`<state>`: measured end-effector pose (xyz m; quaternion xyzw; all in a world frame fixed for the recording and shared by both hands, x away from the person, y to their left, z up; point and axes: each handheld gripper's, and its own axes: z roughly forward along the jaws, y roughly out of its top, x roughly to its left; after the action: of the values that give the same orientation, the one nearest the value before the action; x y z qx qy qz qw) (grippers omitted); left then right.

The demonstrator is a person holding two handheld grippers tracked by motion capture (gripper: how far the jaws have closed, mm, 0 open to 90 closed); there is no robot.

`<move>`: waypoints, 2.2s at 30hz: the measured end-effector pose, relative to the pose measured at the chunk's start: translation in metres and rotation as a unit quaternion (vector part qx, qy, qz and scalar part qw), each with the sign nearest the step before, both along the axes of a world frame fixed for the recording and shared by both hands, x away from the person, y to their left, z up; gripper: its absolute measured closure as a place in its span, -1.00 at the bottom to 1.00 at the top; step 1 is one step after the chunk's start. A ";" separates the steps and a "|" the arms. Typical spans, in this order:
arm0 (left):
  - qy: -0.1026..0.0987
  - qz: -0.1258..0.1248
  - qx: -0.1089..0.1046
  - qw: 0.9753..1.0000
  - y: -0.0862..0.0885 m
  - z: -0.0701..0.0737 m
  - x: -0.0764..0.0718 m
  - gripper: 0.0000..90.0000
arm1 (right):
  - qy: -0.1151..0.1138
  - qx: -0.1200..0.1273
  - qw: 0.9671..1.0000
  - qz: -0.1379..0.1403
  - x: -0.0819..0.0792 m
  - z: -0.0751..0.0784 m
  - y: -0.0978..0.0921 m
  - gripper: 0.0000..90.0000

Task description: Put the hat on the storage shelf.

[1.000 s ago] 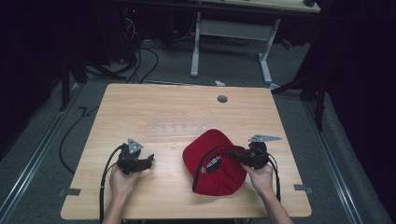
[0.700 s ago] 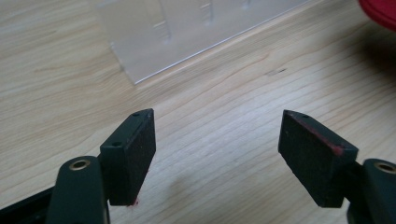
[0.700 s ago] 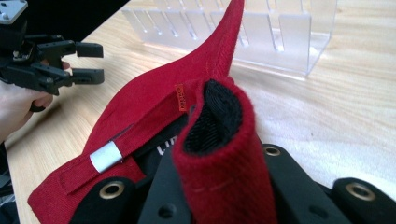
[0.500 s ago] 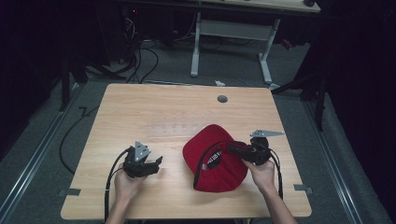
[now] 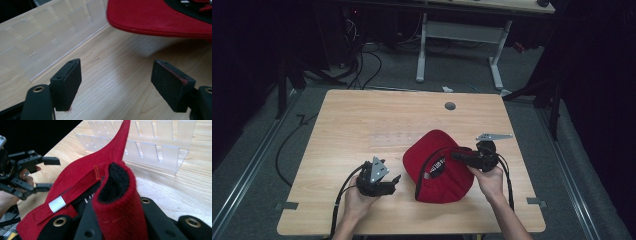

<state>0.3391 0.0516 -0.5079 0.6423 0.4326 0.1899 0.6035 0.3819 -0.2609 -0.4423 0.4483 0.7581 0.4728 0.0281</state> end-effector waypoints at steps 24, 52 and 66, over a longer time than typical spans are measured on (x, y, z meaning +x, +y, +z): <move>-0.016 -0.041 0.013 0.999 -0.020 0.006 -0.018 -0.53 | 0.031 -0.032 0.999 0.010 0.001 -0.002 0.017 0.85; -0.044 -0.050 0.043 0.997 -0.032 0.008 -0.021 -0.18 | 0.048 -0.043 0.998 0.025 -0.001 -0.005 0.031 0.84; -0.024 -0.072 0.020 0.997 -0.027 0.015 -0.021 0.18 | 0.049 -0.034 0.998 0.035 -0.005 -0.001 0.033 0.81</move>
<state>0.3184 0.0246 -0.4925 0.6790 0.3670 0.1701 0.6126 0.3766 -0.2276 -0.4435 0.4430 0.7895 0.4246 -0.0102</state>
